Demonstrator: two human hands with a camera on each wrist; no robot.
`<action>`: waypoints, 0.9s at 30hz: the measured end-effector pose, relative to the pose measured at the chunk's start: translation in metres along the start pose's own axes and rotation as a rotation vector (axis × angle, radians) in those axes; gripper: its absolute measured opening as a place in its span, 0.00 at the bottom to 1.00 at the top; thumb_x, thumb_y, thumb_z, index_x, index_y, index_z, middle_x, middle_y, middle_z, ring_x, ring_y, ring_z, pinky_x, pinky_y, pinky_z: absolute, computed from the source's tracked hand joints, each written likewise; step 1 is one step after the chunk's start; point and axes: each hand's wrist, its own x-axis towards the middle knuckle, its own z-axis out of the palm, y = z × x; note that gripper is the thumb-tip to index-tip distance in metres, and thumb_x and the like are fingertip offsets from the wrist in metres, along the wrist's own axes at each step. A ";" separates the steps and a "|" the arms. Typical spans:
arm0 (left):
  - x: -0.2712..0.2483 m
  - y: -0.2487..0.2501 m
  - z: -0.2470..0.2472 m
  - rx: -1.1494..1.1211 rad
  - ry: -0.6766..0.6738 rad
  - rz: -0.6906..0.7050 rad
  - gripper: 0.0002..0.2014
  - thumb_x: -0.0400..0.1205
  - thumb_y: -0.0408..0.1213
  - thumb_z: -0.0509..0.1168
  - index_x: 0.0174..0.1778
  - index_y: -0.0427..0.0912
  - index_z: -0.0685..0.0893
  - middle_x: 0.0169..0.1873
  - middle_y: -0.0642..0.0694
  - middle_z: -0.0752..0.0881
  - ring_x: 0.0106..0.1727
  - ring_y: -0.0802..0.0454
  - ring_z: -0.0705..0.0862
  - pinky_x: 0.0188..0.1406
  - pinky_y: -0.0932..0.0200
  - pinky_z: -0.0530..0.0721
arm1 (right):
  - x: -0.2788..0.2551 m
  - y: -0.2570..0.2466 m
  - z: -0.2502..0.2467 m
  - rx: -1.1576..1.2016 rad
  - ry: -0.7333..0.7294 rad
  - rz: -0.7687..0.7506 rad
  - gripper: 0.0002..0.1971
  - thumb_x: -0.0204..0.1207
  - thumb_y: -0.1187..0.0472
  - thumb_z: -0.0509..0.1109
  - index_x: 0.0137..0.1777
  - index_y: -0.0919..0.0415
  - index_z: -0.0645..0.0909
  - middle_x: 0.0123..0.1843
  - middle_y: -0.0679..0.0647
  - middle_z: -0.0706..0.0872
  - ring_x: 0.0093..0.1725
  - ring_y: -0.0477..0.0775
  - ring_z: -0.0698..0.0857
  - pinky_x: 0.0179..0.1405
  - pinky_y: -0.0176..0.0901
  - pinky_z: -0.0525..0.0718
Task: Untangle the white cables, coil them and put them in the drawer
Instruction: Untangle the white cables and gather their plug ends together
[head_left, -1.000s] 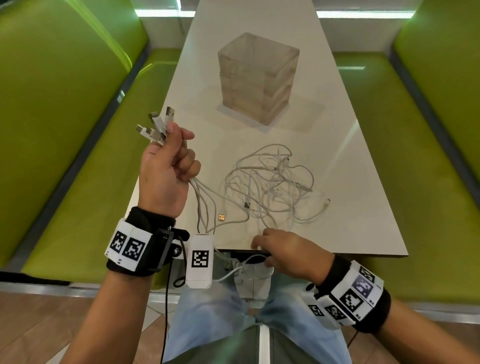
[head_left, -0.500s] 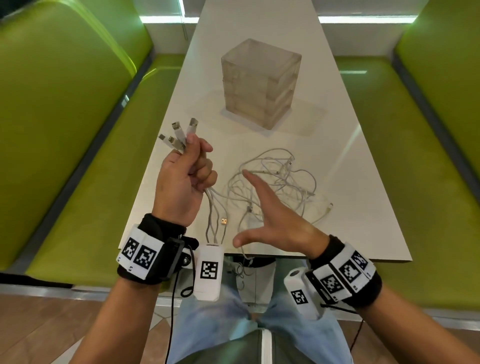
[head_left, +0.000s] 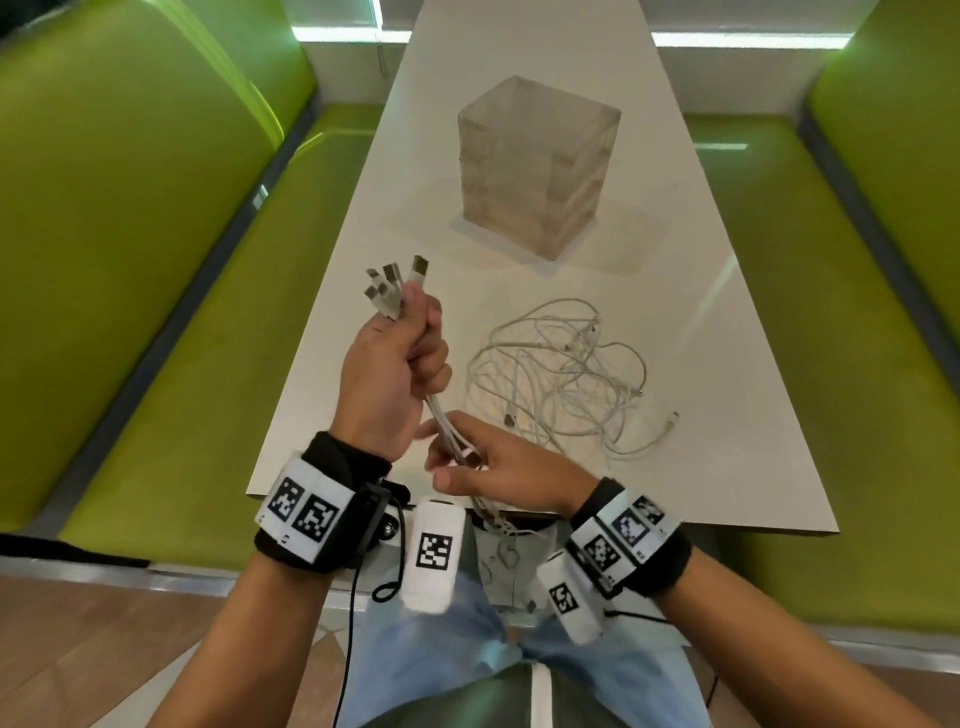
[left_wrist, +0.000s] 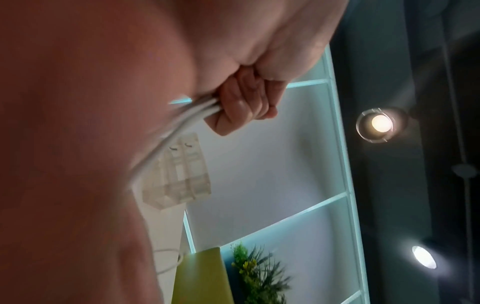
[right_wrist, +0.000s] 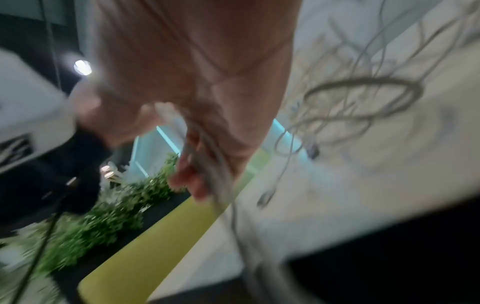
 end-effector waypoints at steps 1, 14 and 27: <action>0.002 0.002 -0.006 0.001 0.019 -0.009 0.17 0.87 0.46 0.54 0.33 0.44 0.73 0.20 0.54 0.59 0.22 0.58 0.54 0.19 0.63 0.54 | -0.001 -0.001 -0.011 -0.043 -0.038 0.024 0.25 0.77 0.48 0.68 0.73 0.49 0.68 0.61 0.44 0.81 0.58 0.39 0.81 0.58 0.32 0.79; 0.003 -0.020 -0.034 0.054 0.078 0.022 0.14 0.88 0.37 0.52 0.43 0.39 0.80 0.29 0.52 0.75 0.27 0.60 0.68 0.28 0.67 0.70 | 0.047 0.025 -0.033 -1.149 0.170 -0.026 0.09 0.76 0.70 0.62 0.53 0.64 0.81 0.53 0.59 0.80 0.54 0.62 0.78 0.38 0.49 0.74; 0.011 -0.044 -0.007 0.062 0.134 0.070 0.13 0.88 0.32 0.52 0.47 0.38 0.82 0.39 0.46 0.89 0.41 0.55 0.86 0.47 0.60 0.85 | 0.027 -0.034 -0.052 0.093 0.533 -0.195 0.02 0.77 0.66 0.70 0.43 0.64 0.80 0.33 0.48 0.87 0.32 0.44 0.84 0.34 0.30 0.75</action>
